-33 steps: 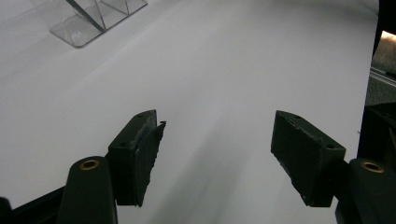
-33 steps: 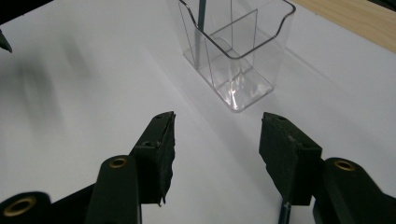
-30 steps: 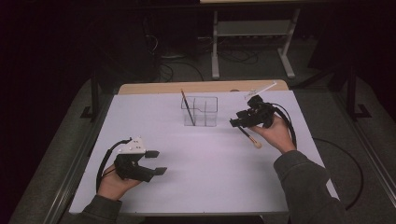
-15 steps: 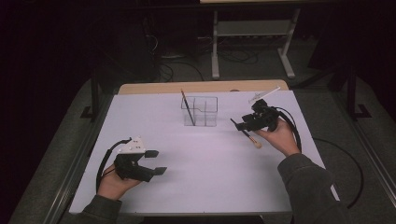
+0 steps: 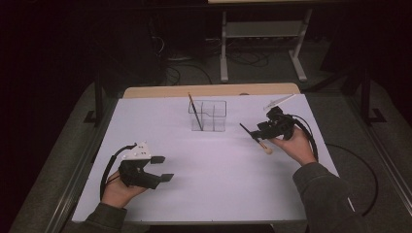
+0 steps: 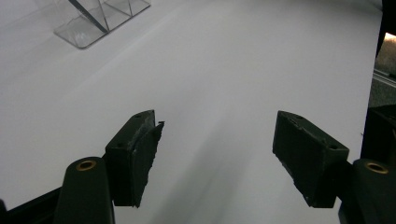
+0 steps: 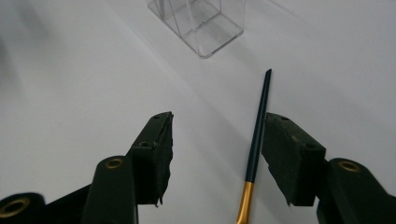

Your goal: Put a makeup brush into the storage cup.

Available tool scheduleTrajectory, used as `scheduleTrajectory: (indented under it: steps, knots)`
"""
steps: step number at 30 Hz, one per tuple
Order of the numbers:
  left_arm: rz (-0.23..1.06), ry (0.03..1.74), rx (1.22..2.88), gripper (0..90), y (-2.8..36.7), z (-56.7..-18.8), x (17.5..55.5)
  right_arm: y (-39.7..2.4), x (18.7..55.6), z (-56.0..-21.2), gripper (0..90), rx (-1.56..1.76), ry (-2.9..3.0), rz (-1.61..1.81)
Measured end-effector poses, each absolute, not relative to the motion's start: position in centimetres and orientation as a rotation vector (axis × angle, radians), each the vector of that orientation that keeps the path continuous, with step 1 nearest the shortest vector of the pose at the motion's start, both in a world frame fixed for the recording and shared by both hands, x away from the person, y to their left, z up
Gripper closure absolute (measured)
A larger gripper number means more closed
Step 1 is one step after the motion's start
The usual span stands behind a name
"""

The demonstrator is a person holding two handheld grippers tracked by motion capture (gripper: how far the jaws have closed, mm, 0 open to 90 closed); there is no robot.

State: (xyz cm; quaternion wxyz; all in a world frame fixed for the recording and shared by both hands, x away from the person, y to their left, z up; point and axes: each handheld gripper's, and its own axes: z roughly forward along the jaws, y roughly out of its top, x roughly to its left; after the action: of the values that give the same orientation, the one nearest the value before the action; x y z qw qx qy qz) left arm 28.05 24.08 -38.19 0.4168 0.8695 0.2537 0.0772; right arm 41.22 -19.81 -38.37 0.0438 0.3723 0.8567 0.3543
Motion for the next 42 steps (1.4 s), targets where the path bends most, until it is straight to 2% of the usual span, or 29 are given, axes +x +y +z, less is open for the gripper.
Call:
scheduleTrajectory:
  steps: [13, 42]
  knots:
    - [0.202, 0.633, 2.185, 29.7, 24.0, -38.2, 28.0, -20.1, 41.2, -39.1, 41.1, 1.164, 2.619, 1.032]
    - [0.213, 0.630, 2.187, 29.6, 24.0, -38.2, 27.9, -20.4, 41.4, -41.5, 57.1, 1.209, 2.661, 0.852]
